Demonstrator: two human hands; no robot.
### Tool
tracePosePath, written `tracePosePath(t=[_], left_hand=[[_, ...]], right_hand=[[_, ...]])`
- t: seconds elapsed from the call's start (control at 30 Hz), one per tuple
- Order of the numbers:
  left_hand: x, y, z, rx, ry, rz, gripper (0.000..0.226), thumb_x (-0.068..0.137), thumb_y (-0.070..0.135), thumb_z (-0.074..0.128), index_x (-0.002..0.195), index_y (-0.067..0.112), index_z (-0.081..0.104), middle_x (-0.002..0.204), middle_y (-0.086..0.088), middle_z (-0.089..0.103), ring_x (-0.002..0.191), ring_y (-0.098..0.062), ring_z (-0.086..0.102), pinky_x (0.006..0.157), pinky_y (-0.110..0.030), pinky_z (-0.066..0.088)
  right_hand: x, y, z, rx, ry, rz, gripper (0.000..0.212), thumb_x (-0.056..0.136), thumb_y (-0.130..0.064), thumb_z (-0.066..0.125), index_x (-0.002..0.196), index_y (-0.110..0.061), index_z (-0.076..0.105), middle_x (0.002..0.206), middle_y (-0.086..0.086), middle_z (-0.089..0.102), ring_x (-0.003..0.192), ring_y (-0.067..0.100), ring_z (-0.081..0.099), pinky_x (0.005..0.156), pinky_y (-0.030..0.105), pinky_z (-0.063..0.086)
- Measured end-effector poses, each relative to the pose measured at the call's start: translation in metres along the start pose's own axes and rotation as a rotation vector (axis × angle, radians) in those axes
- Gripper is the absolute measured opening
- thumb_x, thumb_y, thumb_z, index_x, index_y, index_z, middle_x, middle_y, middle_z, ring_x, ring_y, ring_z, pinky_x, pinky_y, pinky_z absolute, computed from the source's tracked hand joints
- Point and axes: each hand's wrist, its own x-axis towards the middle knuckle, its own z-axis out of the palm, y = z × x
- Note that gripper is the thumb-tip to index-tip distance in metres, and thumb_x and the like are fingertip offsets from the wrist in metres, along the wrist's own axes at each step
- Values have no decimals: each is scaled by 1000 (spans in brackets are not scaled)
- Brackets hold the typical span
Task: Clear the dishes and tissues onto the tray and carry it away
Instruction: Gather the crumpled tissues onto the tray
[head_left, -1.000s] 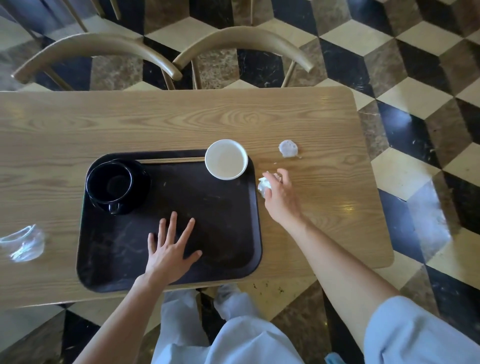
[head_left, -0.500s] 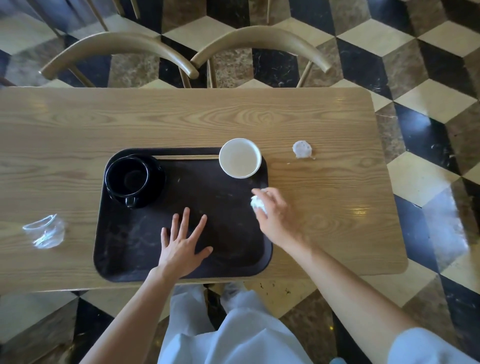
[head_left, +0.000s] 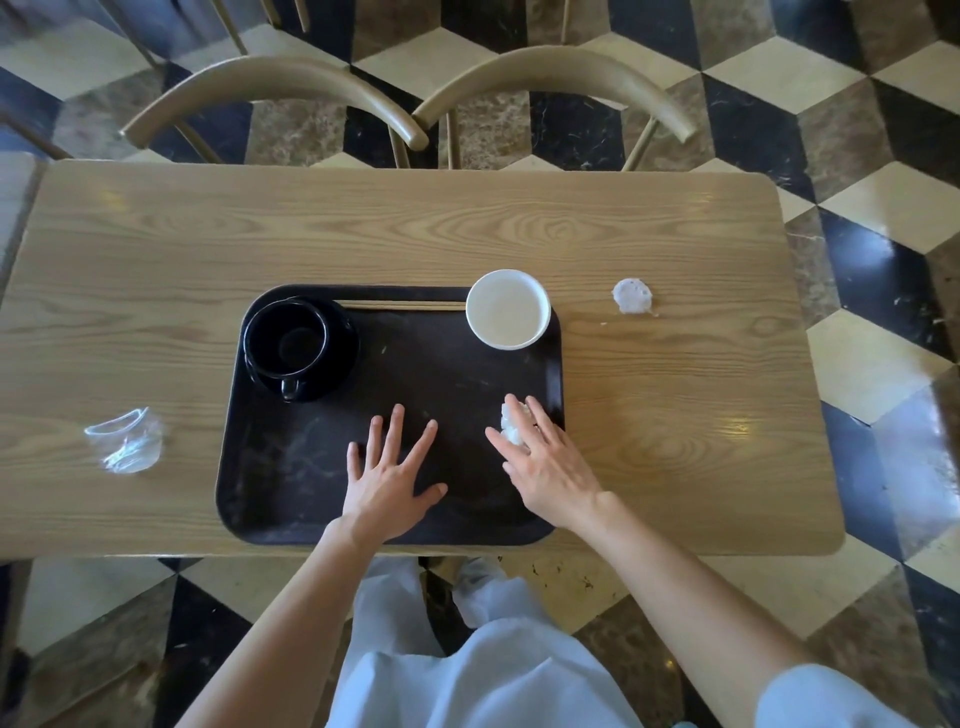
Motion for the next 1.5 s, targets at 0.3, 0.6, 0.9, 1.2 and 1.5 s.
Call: tracePosePath(t=[0.3, 0.6, 0.9, 1.2, 1.5], left_hand=[[-1, 1, -1, 3, 8, -1, 86, 93, 68, 44, 155, 46, -13, 164, -3, -28, 152, -33, -22, 119, -60, 0], [-7, 3, -6, 7, 24, 3, 81, 96, 56, 49, 158, 40, -1, 167, -5, -18, 154, -34, -12, 120, -58, 9], [-28, -10, -12, -242, 184, -25, 57, 97, 37, 58, 150, 24, 43, 163, -6, 29, 151, -27, 25, 116, -45, 33], [-78, -100, -33, -777, 475, -276, 18, 91, 18, 71, 109, 16, 76, 91, 1, 77, 84, -9, 73, 80, -29, 59], [-121, -269, -40, -667, 581, -511, 16, 91, 17, 66, 105, 17, 73, 96, -2, 75, 86, -23, 71, 78, -37, 57]], right_hand=[[-6, -9, -13, -14, -15, -9, 57, 90, -25, 64, 145, -29, 47, 163, 23, 16, 146, 53, 15, 109, 56, 38], [-8, -18, -8, -23, 84, 18, 64, 89, -17, 67, 148, -29, 44, 158, 29, 25, 145, 51, 21, 114, 57, 33], [-4, -35, -15, 135, 217, 143, 55, 82, -29, 71, 133, -12, 60, 151, 23, 40, 140, 39, 36, 115, 46, 34], [44, -113, -29, 331, 170, 102, 12, 84, -10, 66, 93, -12, 73, 79, 5, 71, 69, 29, 67, 59, 35, 55], [142, -266, -28, 510, -92, 50, 21, 90, -18, 61, 105, -15, 75, 90, 2, 77, 84, 19, 70, 79, 28, 54]])
